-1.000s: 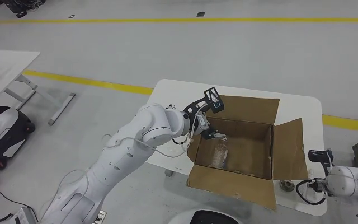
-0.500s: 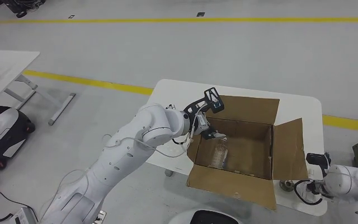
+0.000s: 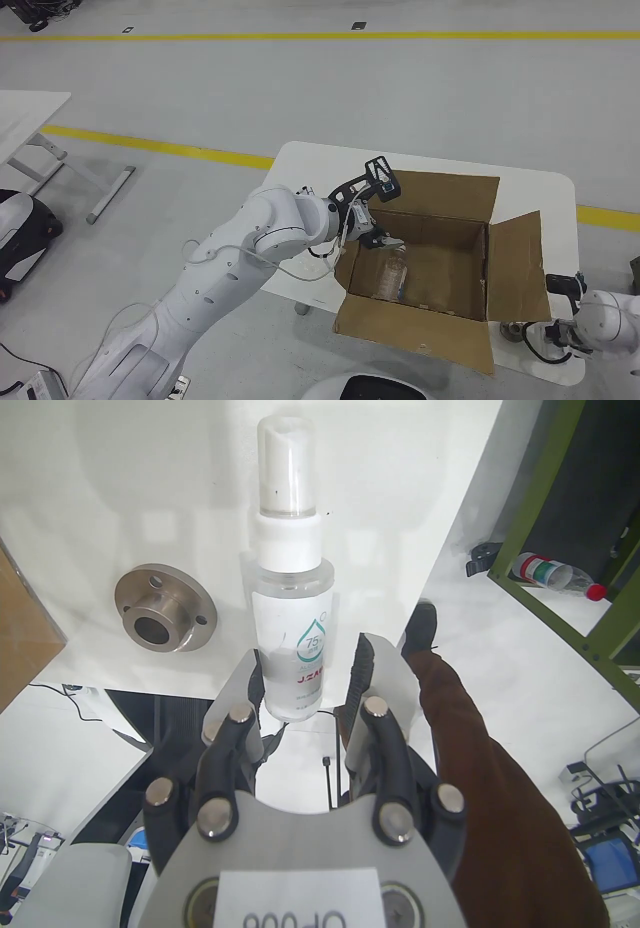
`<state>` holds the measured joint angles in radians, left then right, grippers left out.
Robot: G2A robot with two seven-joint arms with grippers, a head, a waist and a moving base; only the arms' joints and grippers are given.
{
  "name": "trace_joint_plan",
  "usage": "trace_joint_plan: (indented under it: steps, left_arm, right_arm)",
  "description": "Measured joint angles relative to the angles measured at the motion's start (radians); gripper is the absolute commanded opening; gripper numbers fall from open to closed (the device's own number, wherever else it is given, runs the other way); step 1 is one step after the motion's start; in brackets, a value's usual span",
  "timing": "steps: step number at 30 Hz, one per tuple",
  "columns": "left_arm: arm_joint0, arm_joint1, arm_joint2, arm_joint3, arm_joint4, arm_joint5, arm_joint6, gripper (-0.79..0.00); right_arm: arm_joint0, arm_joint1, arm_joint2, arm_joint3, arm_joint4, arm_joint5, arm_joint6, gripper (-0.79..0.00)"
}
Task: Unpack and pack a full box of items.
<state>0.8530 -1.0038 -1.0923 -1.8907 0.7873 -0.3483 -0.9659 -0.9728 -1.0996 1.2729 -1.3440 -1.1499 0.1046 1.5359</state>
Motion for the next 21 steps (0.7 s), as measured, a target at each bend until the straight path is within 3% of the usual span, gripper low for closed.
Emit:
trace_joint_plan:
  steps: [3,4,5,7,17,21]
  left_arm:
    - [0.0,0.0,0.0,0.0,0.0,0.0,0.0,0.0]
    - [0.0,0.0,0.0,0.0,0.0,0.0,0.0,0.0]
    - [0.0,0.0,0.0,0.0,0.0,0.0,0.0,0.0]
    - [0.0,0.0,0.0,0.0,0.0,0.0,0.0,0.0]
    - [0.0,0.0,0.0,0.0,0.0,0.0,0.0,0.0]
    - [0.0,0.0,0.0,0.0,0.0,0.0,0.0,0.0]
  right_arm:
    - [0.006,0.002,-0.009,0.006,0.002,-0.001,0.0,-0.563]
    - [0.008,0.003,-0.011,0.007,0.002,-0.001,0.0,-0.65]
    - [0.009,0.004,-0.013,0.009,0.003,0.0,0.0,-0.662]
    - [0.012,0.005,-0.016,0.011,0.005,0.0,0.0,-0.785]
    - [0.015,0.015,-0.014,0.008,0.02,-0.017,0.0,-0.785]
    - [0.009,0.02,-0.011,-0.012,0.032,-0.023,0.0,-0.64]
